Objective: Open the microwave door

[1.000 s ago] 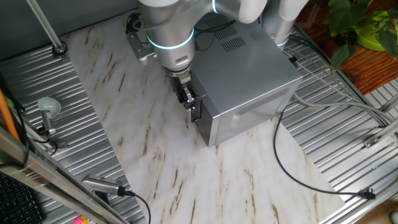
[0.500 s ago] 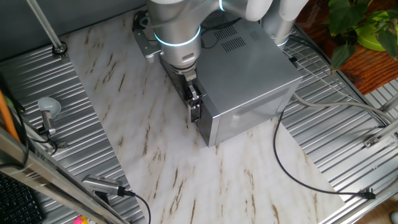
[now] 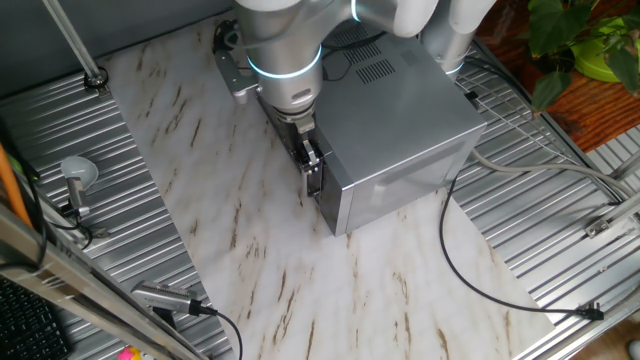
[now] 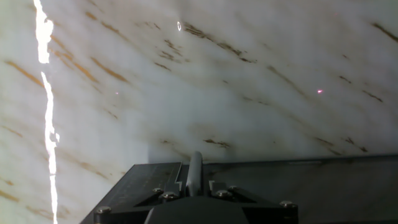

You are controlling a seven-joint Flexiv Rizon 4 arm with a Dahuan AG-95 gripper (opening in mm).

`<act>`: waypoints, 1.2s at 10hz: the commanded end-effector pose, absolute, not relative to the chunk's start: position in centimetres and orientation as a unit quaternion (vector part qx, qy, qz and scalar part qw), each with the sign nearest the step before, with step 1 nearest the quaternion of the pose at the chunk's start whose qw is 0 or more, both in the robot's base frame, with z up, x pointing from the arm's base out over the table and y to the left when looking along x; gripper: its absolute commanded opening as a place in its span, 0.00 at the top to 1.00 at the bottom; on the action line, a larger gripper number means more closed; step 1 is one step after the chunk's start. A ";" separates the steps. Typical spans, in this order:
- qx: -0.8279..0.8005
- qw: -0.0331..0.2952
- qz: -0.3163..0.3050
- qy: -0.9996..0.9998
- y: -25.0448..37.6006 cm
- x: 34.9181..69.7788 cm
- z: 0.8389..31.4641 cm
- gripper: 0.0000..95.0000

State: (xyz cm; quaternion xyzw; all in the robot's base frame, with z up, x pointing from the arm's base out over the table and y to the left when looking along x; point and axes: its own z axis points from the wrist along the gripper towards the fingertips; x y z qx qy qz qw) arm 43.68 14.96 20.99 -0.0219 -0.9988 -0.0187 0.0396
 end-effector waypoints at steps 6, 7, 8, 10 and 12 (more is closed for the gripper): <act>-0.025 0.036 -0.019 -0.999 15.0 43.3 20.7 1.00; -0.024 0.035 -0.028 -0.999 15.0 43.5 20.7 1.00; -0.026 0.036 -0.032 -0.998 15.1 43.6 20.7 1.00; -0.020 0.033 -0.031 -0.999 15.2 43.6 20.6 1.00; -0.012 0.033 -0.024 -0.999 15.2 44.1 20.8 1.00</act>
